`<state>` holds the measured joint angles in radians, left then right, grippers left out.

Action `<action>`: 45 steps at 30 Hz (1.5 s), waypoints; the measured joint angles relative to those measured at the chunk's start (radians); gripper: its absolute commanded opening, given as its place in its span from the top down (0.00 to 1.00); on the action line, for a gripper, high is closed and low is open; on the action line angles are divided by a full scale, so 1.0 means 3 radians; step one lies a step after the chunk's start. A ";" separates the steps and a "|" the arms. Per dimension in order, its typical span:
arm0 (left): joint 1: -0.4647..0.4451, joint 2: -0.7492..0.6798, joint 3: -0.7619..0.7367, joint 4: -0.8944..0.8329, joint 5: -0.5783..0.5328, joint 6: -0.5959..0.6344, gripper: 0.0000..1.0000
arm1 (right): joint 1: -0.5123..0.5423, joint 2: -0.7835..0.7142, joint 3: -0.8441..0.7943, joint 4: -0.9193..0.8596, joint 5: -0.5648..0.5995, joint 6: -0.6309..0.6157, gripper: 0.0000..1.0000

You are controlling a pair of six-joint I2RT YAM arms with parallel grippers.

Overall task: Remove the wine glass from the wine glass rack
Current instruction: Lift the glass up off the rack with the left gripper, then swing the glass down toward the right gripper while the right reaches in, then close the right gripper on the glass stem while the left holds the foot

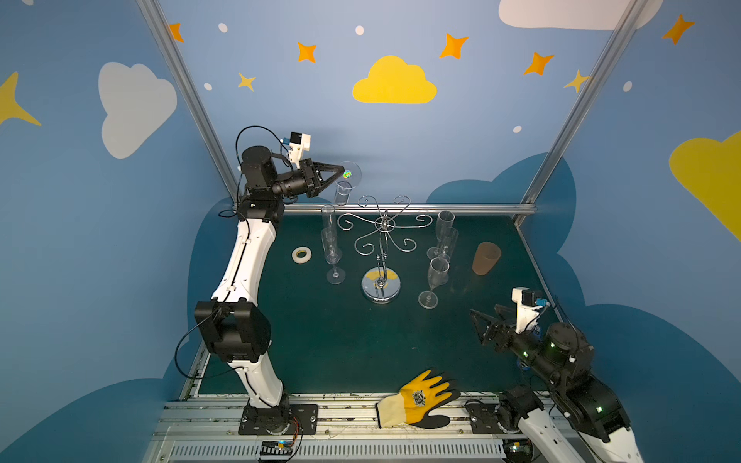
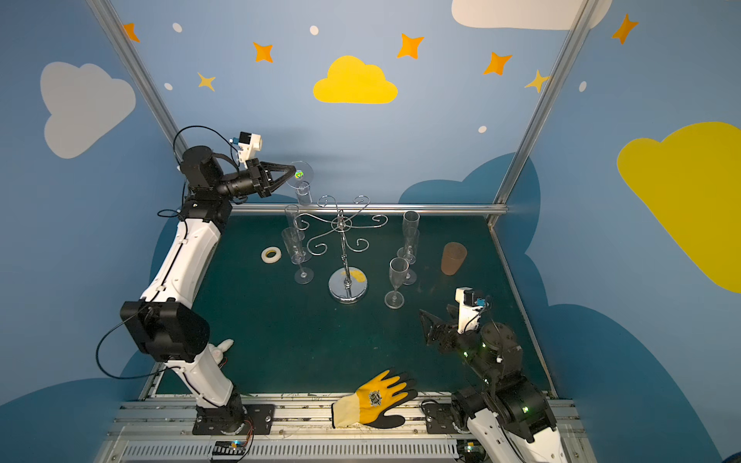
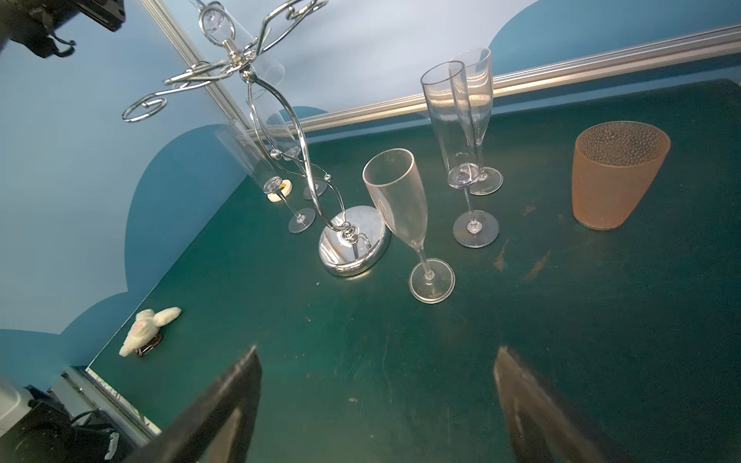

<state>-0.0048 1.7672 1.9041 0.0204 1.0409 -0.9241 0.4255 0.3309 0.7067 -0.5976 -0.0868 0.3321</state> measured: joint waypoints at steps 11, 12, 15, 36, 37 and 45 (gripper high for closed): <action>-0.0781 -0.1041 0.0006 -0.1475 -0.1180 0.2331 0.97 | 0.0000 0.1047 0.1169 0.0201 -0.0284 -0.0072 0.12; -0.0918 -0.1170 -0.0056 -0.1522 -0.1342 0.2539 0.97 | 0.0000 0.1172 0.1317 0.0225 -0.0362 -0.0067 0.12; -0.1331 -0.1476 -0.0216 -0.1629 -0.1858 0.3178 0.97 | 0.0000 0.1509 0.1740 0.0264 -0.0604 -0.0032 0.13; -0.3900 -0.2029 -0.2263 -0.0420 -0.4654 0.7055 0.97 | 0.0418 0.2483 0.2744 0.0197 -0.1756 0.0003 0.25; -0.3932 -0.2015 -0.2296 -0.0337 -0.4702 0.7148 0.97 | 0.0467 0.2483 0.2743 0.0161 -0.1731 -0.0031 0.26; -0.4036 -0.1934 -0.2421 0.0039 -0.4882 0.7463 0.97 | 0.0674 0.2436 0.2541 0.0136 -0.1551 -0.0193 0.42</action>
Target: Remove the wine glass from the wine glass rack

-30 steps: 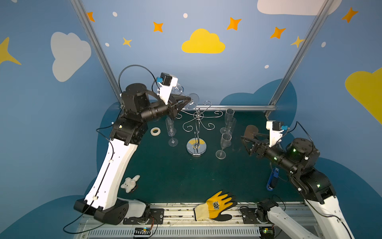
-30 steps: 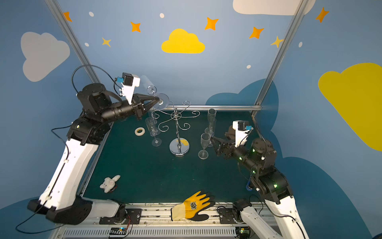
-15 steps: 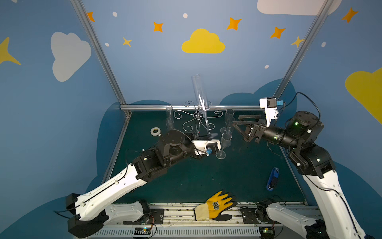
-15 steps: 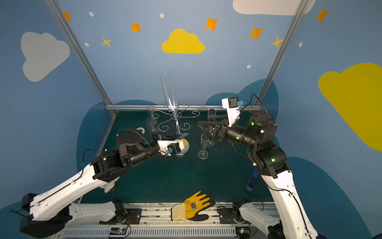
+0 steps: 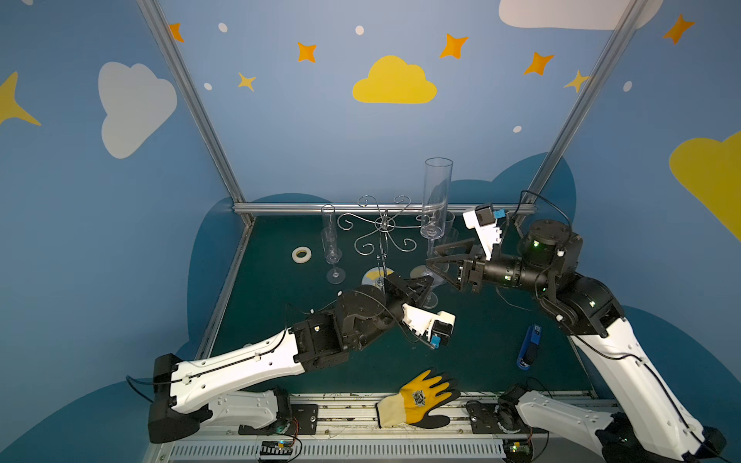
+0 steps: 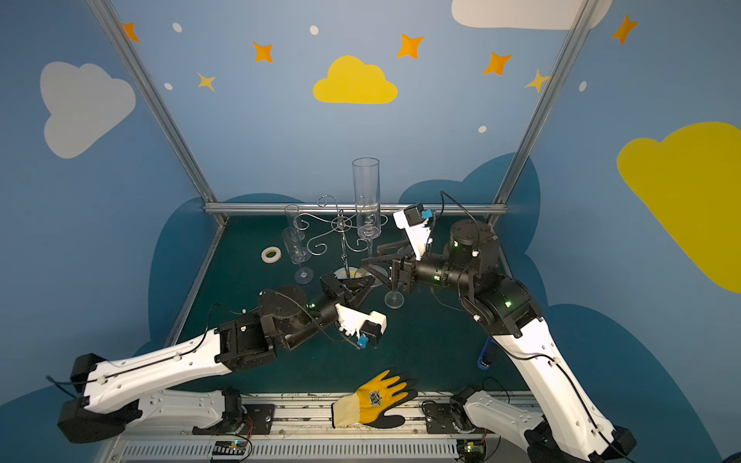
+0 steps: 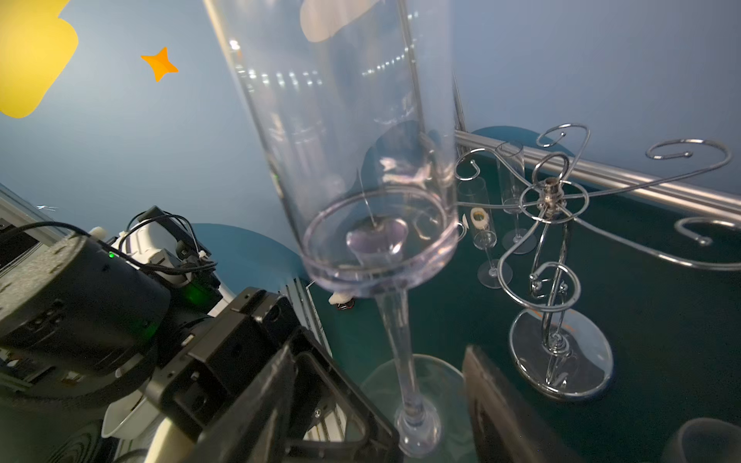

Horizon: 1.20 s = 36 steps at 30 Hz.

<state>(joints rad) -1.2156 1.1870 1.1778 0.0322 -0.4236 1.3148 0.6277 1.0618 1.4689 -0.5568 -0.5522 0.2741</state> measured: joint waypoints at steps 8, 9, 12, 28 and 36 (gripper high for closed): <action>-0.0048 0.0015 -0.0031 0.0104 -0.0060 0.0069 0.97 | 0.0123 -0.0029 -0.0248 0.0146 0.0219 -0.0083 0.74; -0.0052 0.0015 -0.0031 0.0104 -0.0062 0.0070 0.97 | 0.0136 -0.0038 -0.0268 0.0172 0.0239 -0.0089 0.77; -0.0060 0.0015 -0.0032 0.0103 -0.0070 0.0074 0.97 | 0.0170 -0.0051 -0.0296 0.0235 0.0301 -0.0106 0.84; -0.0118 -0.0011 -0.0242 0.0200 -0.0164 -0.0125 0.26 | 0.0291 -0.0188 -0.0548 0.0530 0.0628 -0.0224 1.00; -0.0023 -0.0581 -0.0233 0.0207 -0.0020 -0.1275 0.18 | 0.0303 -0.0226 -0.0673 0.0558 0.0781 -0.0348 1.00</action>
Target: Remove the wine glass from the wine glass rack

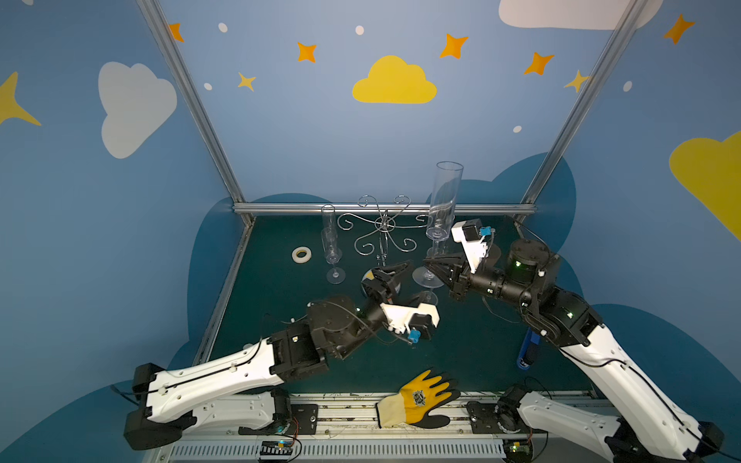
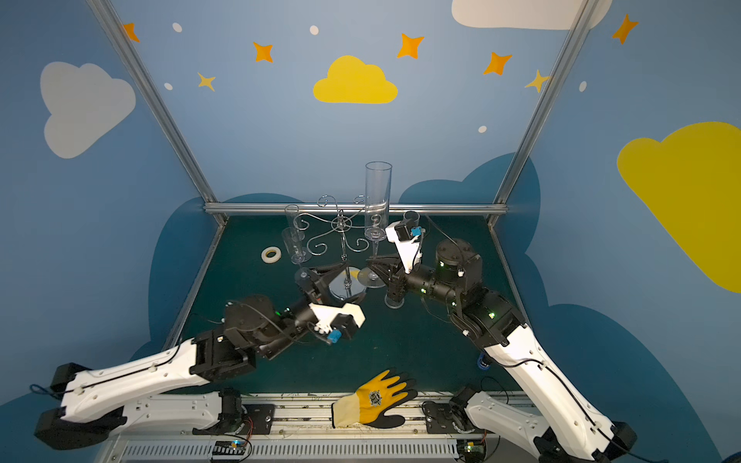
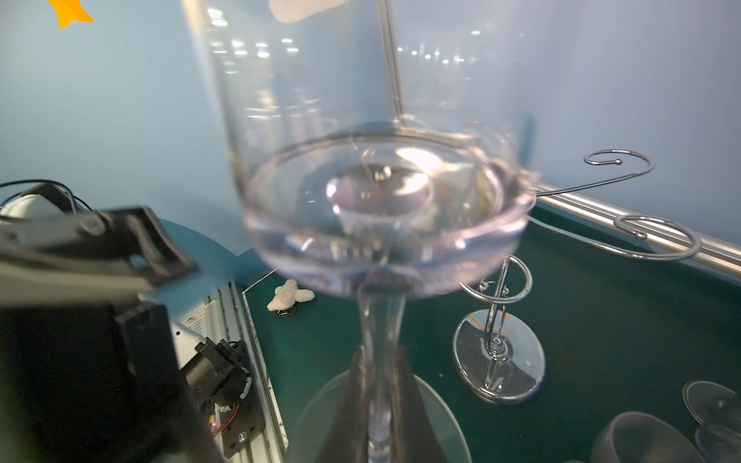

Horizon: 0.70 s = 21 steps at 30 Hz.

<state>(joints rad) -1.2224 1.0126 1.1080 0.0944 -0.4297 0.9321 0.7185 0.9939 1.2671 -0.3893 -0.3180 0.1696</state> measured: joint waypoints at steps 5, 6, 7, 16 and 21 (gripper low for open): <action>0.0637 -0.0298 0.0201 -0.0294 0.0488 -0.1247 0.15 | 0.0055 -0.0001 -0.0245 0.0072 0.0050 -0.0109 1.00; 0.0764 -0.0329 0.0237 -0.0331 0.0608 -0.1484 0.15 | 0.0083 0.0005 -0.0300 0.0079 0.0069 -0.0139 1.00; 0.0902 -0.0357 0.0254 -0.0350 0.0745 -0.1745 0.15 | 0.0120 0.0011 -0.0355 0.0085 0.0092 -0.0170 1.00; 0.1760 -0.0282 0.0139 -0.0361 0.2183 -0.3479 0.13 | 0.0411 -0.0013 -0.0868 0.0395 0.0205 -0.0332 1.00; 0.1834 -0.0153 0.0092 -0.0247 0.2714 -0.4004 0.13 | 0.0608 -0.0080 -0.1116 0.0646 0.0214 -0.0334 1.00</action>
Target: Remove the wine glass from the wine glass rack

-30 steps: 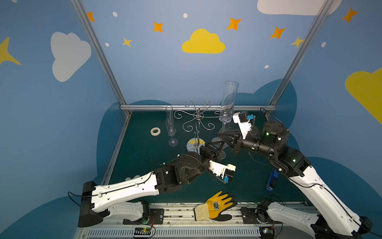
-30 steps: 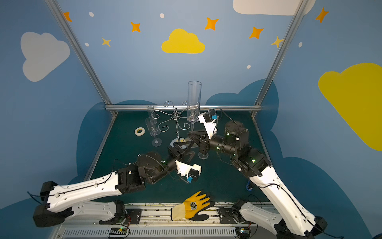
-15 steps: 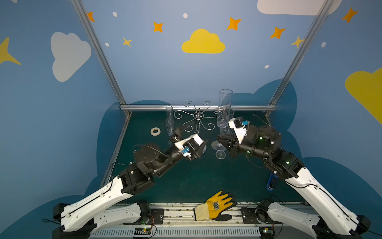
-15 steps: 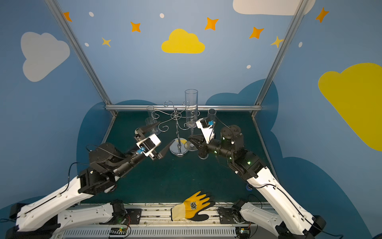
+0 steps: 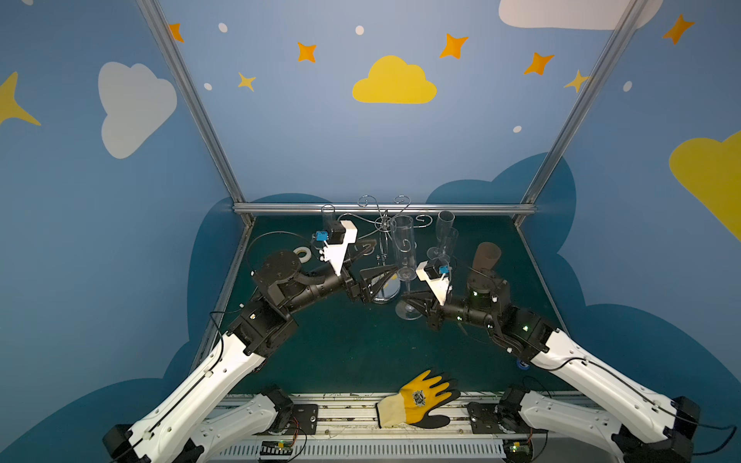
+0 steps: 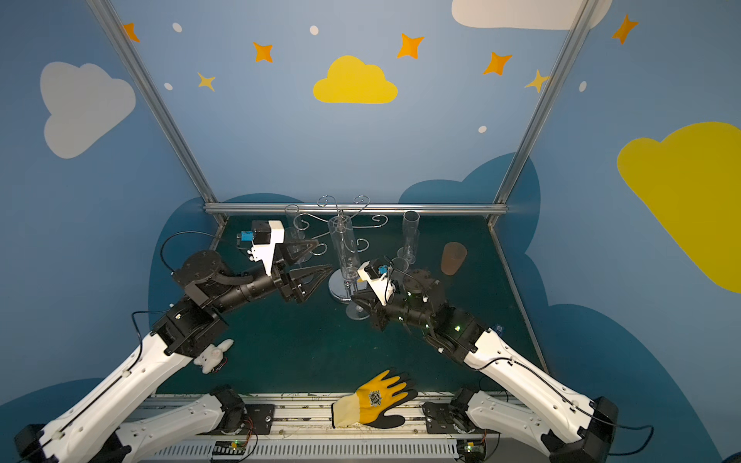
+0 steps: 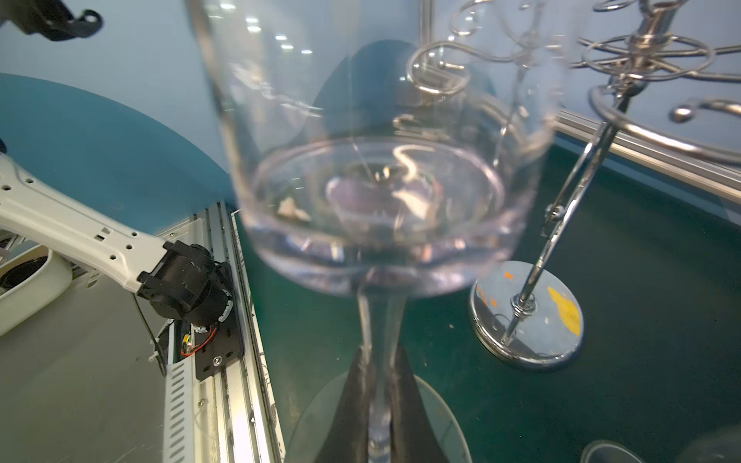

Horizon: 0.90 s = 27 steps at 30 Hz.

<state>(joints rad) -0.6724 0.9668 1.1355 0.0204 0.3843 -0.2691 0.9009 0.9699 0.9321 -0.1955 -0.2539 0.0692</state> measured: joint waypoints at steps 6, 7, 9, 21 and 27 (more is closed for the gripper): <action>0.0000 0.0139 -0.0079 0.0196 0.0411 -0.0420 0.14 | 0.0231 -0.0006 -0.0078 0.0210 0.0041 -0.0006 1.00; 0.0001 0.0150 -0.0104 0.0217 0.0446 -0.0460 0.14 | 0.0261 -0.0006 -0.0078 0.0239 0.0050 -0.0009 1.00; 0.0001 0.0156 -0.0144 0.0234 0.0481 -0.0516 0.15 | 0.0308 -0.0004 -0.0079 0.0289 0.0062 -0.0011 1.00; 0.0000 0.0150 -0.0350 0.0507 0.0525 -0.0715 0.26 | 0.0453 0.0165 -0.0184 0.0519 0.0114 0.0017 1.00; -0.0003 0.0149 -0.0354 0.0511 0.0484 -0.0698 0.40 | 0.0483 0.0219 -0.0184 0.0561 0.0114 0.0017 1.00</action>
<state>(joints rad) -0.6731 1.0115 1.0294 0.1738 0.5297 -0.4786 1.0458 1.0355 0.8768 -0.0273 -0.2195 0.0742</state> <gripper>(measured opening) 0.623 0.081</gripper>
